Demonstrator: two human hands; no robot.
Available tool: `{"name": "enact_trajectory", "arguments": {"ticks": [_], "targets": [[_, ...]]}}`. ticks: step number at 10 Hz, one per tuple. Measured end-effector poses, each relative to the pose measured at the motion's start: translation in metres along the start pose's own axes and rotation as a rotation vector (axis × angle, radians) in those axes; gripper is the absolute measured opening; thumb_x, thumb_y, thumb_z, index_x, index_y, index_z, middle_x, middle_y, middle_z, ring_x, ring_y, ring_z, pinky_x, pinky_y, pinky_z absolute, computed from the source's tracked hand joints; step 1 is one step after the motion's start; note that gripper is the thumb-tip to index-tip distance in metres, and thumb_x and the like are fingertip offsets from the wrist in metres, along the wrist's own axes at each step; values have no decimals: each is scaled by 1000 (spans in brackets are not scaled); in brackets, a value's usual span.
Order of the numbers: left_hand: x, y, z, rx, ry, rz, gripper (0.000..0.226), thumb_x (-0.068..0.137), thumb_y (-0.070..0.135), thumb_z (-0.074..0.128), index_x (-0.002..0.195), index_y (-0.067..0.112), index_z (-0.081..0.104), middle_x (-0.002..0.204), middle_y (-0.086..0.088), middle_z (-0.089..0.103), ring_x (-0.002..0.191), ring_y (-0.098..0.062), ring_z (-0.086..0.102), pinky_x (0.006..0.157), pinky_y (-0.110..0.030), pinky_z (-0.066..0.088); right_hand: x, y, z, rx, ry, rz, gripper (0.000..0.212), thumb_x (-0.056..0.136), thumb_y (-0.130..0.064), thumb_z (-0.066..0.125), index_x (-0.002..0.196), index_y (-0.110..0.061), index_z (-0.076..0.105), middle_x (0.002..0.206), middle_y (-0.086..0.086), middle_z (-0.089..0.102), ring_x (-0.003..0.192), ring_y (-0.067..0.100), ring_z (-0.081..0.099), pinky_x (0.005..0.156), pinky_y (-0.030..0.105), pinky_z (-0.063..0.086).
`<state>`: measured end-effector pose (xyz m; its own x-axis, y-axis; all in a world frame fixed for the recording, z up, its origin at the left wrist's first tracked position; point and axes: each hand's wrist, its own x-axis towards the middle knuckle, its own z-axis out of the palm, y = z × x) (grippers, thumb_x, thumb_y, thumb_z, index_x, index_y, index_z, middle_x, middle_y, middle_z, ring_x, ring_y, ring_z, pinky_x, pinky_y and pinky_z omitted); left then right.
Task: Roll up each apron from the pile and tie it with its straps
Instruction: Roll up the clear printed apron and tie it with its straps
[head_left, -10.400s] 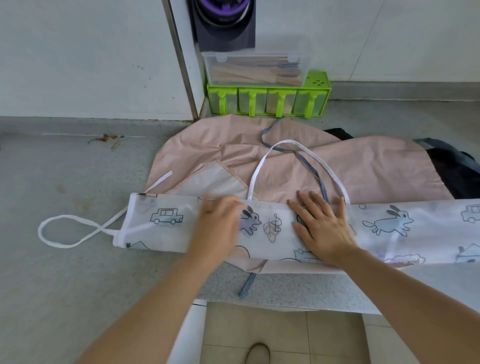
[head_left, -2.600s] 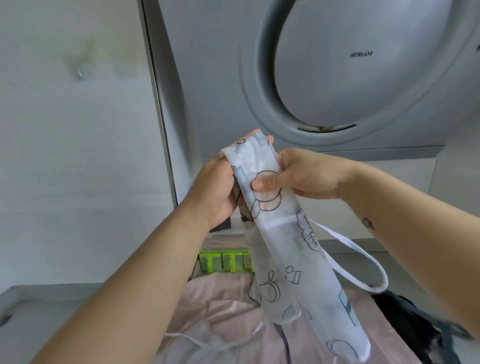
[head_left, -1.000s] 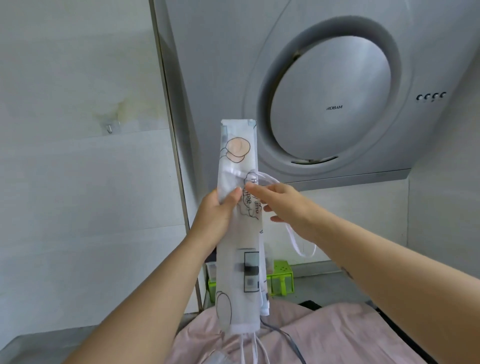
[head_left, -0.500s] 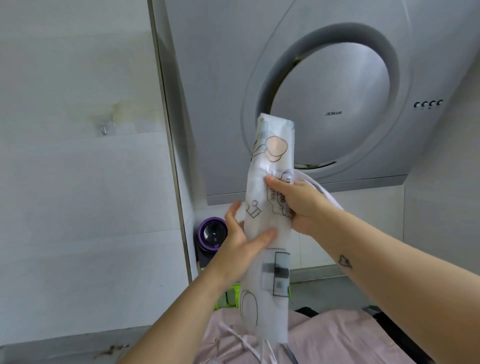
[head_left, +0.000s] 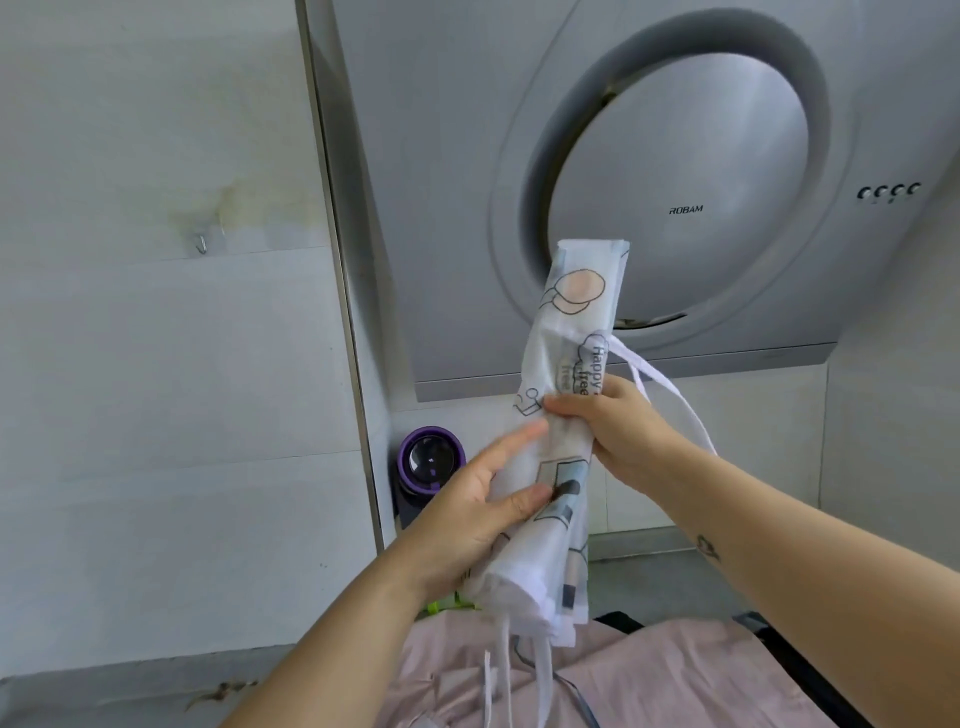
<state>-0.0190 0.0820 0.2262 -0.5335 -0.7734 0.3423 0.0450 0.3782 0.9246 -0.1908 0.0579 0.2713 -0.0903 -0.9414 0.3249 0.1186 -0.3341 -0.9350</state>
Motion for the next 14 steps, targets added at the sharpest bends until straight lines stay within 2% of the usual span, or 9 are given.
{"name": "enact_trajectory", "arguments": {"ticks": [1,3,4,5,6,7,9,11,14], "targets": [[-2,-4,-1,-173,-51,-121,27,74,15,66,98,23,75,108,-2,72,93,-14,69,76,-23,55,-4,3,-6,-113,54,-120,10,85,4,61,89,-4,66,93,14,71,87,27,67,85,37,55],[5,-5,-10,-372,-42,-237,26,81,26,57,90,9,75,95,-10,73,81,-19,71,68,-28,58,-8,13,-18,-738,111,-247,46,92,4,46,87,-36,69,87,-25,65,85,-3,60,59,-1,39],[5,-6,-16,-451,-91,-306,42,77,43,71,95,5,76,110,-13,70,96,-24,69,80,-36,57,12,26,-45,-911,-455,-977,28,81,-9,61,104,-20,72,108,-36,56,101,-20,53,80,11,50],[7,-9,-22,-517,-163,-352,78,80,72,45,113,6,70,123,-12,64,116,-24,60,98,-40,49,2,13,-45,-1104,-259,-875,33,83,-23,62,115,-20,68,116,-4,65,101,14,64,77,40,57],[9,-5,-24,-579,-241,-446,99,60,80,53,126,6,61,131,-15,59,123,-26,53,113,-40,33,0,21,-43,-1167,-226,-863,33,85,-29,61,117,-26,68,119,-4,63,102,15,63,76,38,55],[6,-2,-25,-557,-384,-437,74,65,62,75,117,10,69,116,-10,67,107,-22,63,98,-33,47,2,27,-46,-1070,-251,-861,32,83,-19,66,115,-24,68,117,-1,62,104,13,61,86,31,52],[3,-3,-24,-417,-390,-415,38,65,29,79,99,14,75,95,-5,71,85,-17,68,78,-29,55,4,32,-30,-594,-164,-469,40,77,12,63,95,-23,70,105,2,67,101,15,64,95,32,50],[5,-8,-14,-414,-192,-403,32,72,22,62,99,12,76,98,-12,67,83,-22,66,80,-32,53,4,32,-21,-330,-60,-333,26,81,14,60,96,-5,69,91,5,68,75,-2,65,76,13,52],[5,-12,4,-344,-25,-236,32,88,17,54,116,2,63,102,-15,71,84,-22,70,76,-31,57,19,43,-8,125,182,128,17,94,0,50,84,-3,64,73,11,63,53,14,61,47,19,50]]}}
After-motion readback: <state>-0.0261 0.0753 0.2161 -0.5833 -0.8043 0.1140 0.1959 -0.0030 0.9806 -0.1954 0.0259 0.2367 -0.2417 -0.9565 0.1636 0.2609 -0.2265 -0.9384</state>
